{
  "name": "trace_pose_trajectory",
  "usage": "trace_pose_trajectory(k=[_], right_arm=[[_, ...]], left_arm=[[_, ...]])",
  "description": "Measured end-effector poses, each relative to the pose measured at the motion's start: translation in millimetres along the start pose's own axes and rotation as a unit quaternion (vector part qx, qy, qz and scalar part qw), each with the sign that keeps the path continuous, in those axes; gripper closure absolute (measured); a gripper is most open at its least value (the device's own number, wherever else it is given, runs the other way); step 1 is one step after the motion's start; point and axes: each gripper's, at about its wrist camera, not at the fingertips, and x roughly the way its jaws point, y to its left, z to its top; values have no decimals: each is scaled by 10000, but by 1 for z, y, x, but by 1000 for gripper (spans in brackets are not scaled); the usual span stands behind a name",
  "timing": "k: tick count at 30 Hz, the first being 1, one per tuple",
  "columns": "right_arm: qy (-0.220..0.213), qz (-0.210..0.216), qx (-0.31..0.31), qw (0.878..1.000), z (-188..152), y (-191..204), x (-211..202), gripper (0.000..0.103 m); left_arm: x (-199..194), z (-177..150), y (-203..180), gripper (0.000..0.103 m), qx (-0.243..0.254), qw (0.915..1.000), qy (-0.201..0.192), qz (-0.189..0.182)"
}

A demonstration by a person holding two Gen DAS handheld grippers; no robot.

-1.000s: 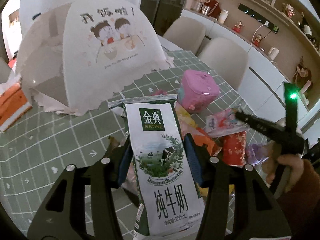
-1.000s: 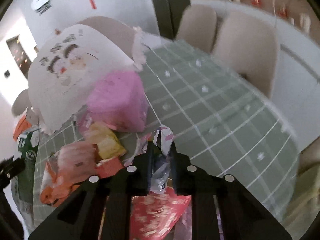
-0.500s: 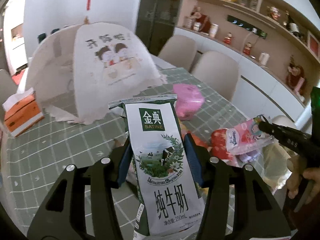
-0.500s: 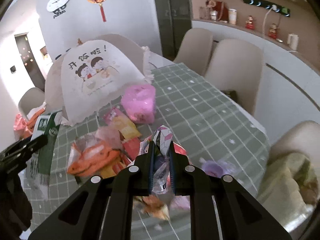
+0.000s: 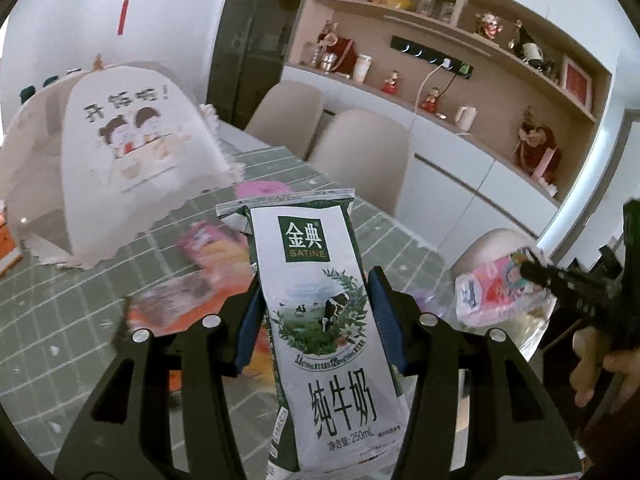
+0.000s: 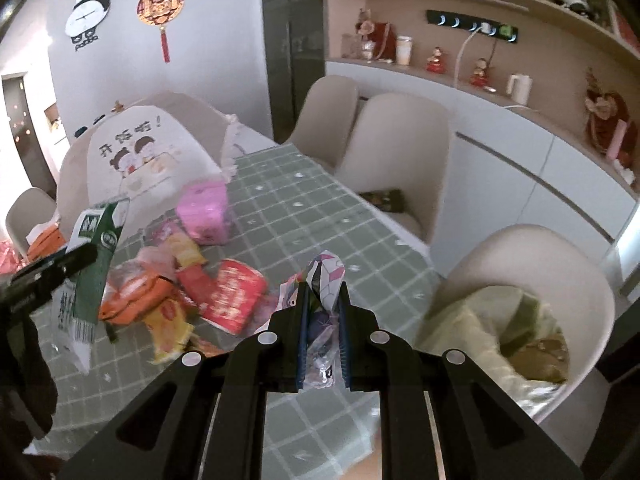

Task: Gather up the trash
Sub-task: 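Carry the milk carton and wrapper to the trash bin and release both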

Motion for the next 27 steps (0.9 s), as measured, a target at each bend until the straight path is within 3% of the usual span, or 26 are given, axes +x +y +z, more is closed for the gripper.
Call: trace_pose_trajectory(k=[7,12,16,18,22,27], right_arm=[[-158,-249,-16,9996,-11,-107,-15,89],[-169,-322,76,9993,-16,-201,-17,89],[-280,-552,-51,9981,-18,-270,-16,89],[-206,-516,122,9984,-19,-308,-12,89],[-214,-457,228,9985,-22,-353,-8,89],[-200,-278,339,9988,-27,-382,3,89]], left_arm=[[42,-1,-97,55,108,9995,-193,-223],[93,-8,-190,55,-136,9985,-103,-512],[134,-10,-269,55,-24,9977,-357,-573],[152,-11,-297,55,-163,9970,-269,-701],[183,-17,-345,54,-101,9970,-125,-761],[212,-31,-371,50,-140,9958,128,-899]])
